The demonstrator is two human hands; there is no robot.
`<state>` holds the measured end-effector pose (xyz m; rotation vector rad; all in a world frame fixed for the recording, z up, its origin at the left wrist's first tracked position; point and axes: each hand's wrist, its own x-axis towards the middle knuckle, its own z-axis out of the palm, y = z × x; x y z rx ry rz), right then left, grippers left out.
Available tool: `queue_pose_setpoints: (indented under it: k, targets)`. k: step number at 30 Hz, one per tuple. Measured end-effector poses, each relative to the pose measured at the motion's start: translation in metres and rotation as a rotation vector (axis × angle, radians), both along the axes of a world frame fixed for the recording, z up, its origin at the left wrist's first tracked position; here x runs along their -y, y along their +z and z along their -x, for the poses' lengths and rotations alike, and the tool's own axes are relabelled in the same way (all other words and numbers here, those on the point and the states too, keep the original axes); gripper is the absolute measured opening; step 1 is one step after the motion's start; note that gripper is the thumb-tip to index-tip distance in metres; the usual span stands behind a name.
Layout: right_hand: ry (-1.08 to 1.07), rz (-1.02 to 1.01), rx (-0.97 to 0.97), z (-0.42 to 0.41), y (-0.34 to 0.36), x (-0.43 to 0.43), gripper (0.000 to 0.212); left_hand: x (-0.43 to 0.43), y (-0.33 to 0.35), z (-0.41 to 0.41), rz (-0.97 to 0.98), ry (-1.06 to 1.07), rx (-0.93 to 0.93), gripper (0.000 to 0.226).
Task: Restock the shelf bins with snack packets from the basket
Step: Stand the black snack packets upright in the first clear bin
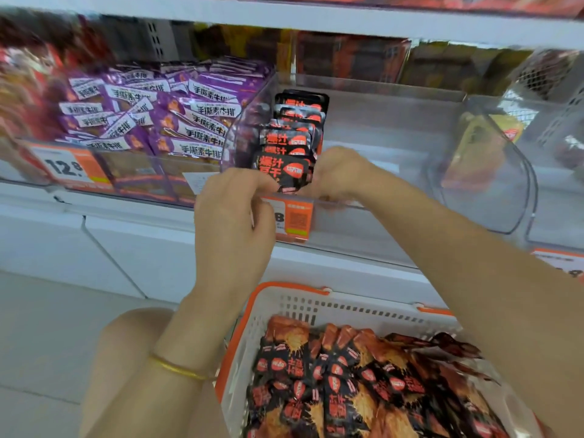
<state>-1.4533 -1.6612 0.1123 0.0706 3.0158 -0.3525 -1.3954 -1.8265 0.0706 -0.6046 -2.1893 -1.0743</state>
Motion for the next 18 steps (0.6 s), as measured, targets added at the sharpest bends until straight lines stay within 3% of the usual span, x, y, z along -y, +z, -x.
queue_pose_setpoints:
  k: [3,6,8,11,12,15,16,18]
  targets:
    - [-0.012,0.307,-0.194,-0.061,0.023,-0.008,0.029,-0.005,-0.017,-0.026,0.012,-0.099,0.08,0.027]
    - [0.007,0.632,-0.101,-0.119,0.002,-0.013,0.015,-0.013,-0.04,-0.038,0.199,-0.217,0.333,0.025]
    - [0.026,0.496,0.06,-0.134,-0.052,-0.02,0.007,-0.021,-0.055,-0.041,0.393,-0.26,0.434,0.023]
    - [0.004,0.174,0.373,-0.146,-0.167,-0.034,0.019,-0.03,-0.07,-0.046,0.624,-0.285,0.511,0.022]
    - [-0.02,0.132,0.47,-0.153,-0.202,-0.037,0.03,-0.032,-0.075,-0.047,0.682,-0.294,0.518,0.023]
    - [0.021,0.042,0.748,-0.183,-0.275,-0.034,0.101,-0.035,-0.086,-0.048,0.787,-0.304,0.514,0.025]
    - [0.072,-0.032,0.774,-0.191,-0.284,-0.029,0.112,-0.036,-0.088,-0.048,0.81,-0.297,0.508,0.024]
    - [0.11,-0.135,0.662,-0.197,-0.29,-0.022,0.116,-0.037,-0.09,-0.048,0.858,-0.291,0.494,0.021]
